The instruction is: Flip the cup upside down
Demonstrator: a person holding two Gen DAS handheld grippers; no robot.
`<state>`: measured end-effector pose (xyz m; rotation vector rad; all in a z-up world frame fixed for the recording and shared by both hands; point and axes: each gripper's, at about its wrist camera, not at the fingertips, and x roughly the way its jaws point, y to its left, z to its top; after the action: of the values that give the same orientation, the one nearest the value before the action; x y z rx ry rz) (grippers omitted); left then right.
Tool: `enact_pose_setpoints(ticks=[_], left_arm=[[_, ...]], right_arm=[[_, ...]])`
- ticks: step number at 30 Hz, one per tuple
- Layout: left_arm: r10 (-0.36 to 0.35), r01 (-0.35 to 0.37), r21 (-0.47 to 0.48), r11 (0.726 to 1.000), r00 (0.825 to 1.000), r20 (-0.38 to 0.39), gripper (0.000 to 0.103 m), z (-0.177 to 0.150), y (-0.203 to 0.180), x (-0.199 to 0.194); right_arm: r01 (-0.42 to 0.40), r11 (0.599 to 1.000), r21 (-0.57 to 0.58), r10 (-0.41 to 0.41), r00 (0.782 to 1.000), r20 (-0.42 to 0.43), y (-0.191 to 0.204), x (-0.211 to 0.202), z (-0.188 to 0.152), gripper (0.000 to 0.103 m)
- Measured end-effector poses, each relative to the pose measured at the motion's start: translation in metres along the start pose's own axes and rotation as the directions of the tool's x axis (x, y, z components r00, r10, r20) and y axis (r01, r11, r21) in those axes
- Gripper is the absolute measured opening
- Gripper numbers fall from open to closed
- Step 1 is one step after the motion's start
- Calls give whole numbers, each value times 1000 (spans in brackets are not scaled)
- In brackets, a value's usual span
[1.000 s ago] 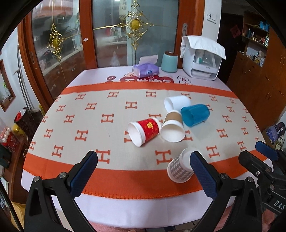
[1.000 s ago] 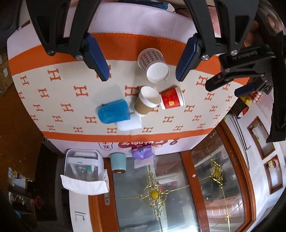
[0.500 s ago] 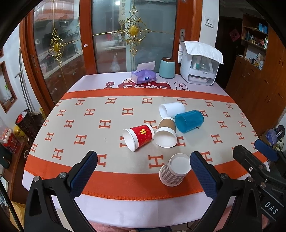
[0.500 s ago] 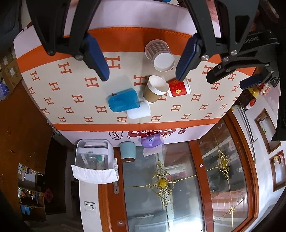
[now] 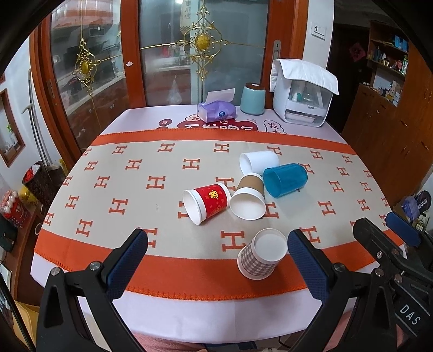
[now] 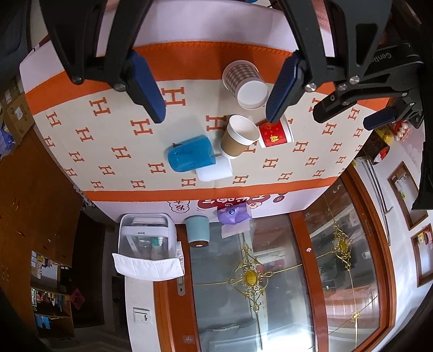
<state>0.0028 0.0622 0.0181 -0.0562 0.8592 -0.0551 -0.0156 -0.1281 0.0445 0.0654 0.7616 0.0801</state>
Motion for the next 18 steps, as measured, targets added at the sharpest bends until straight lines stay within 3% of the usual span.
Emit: enact_pose_setpoints(ticks=[18], left_arm=[[2, -2, -9, 1000, 1000, -22, 102, -4, 0, 7]], right_arm=[[7, 1000, 13, -7, 1000, -16, -3, 4, -3, 77]])
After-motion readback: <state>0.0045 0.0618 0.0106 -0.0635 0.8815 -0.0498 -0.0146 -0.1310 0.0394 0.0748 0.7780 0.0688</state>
